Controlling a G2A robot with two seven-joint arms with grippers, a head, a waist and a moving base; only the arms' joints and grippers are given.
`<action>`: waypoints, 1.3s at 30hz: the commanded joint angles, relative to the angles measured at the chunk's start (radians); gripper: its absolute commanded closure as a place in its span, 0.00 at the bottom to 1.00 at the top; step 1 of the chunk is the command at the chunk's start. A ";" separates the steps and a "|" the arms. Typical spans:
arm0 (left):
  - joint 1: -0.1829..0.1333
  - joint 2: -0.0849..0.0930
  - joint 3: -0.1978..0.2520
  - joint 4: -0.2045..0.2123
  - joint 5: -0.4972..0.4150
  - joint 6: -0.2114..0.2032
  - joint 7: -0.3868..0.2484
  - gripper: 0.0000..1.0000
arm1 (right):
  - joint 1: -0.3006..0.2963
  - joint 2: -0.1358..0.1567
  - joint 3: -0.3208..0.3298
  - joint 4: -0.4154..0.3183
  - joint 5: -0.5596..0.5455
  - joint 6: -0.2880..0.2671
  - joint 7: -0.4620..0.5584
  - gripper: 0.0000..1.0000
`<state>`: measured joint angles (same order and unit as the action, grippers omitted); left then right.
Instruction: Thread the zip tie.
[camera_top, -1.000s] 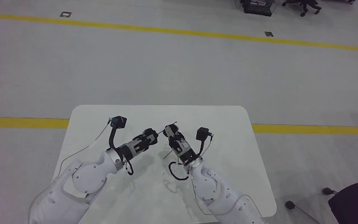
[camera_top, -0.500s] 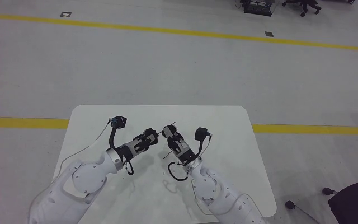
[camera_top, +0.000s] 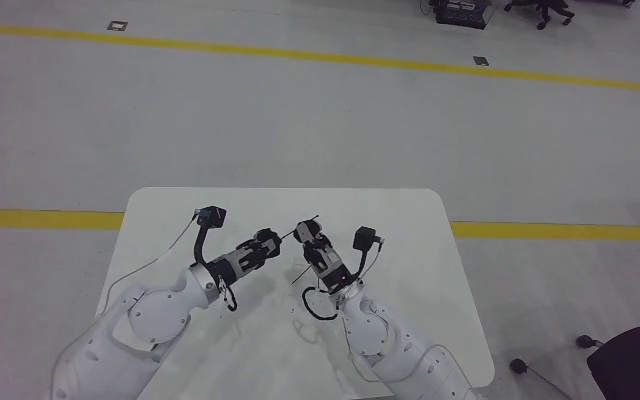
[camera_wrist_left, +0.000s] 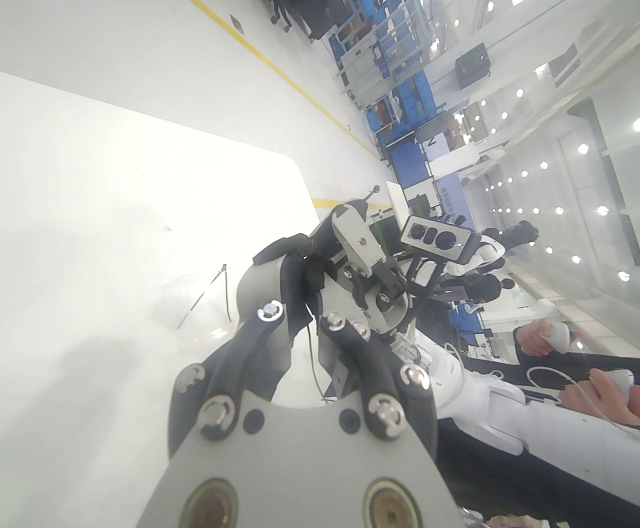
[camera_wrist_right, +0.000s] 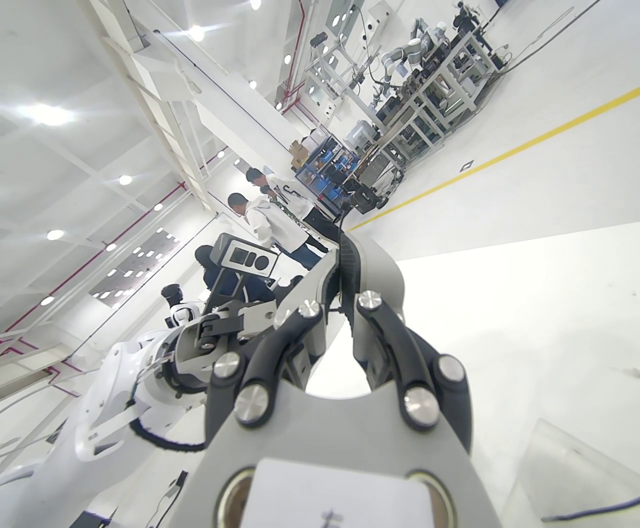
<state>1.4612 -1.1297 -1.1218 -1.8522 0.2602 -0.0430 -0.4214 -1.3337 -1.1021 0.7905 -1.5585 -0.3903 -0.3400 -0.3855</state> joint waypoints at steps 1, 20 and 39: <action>0.000 0.000 0.000 0.000 0.004 0.001 -0.001 1.00 | 0.000 0.002 -0.002 0.000 -0.007 0.000 -0.005 1.00; -0.002 -0.001 0.010 0.005 -0.028 -0.004 0.016 1.00 | 0.005 0.015 -0.024 0.000 -0.018 0.000 -0.016 1.00; 0.005 0.001 0.015 -0.008 -0.057 -0.011 0.022 1.00 | 0.008 0.028 -0.045 -0.015 0.010 0.000 -0.025 1.00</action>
<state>1.4658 -1.1288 -1.1070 -1.8598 0.2057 -0.0529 -0.3992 -1.3264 -1.0749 0.7463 -1.5751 -0.3798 -0.3400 -0.4122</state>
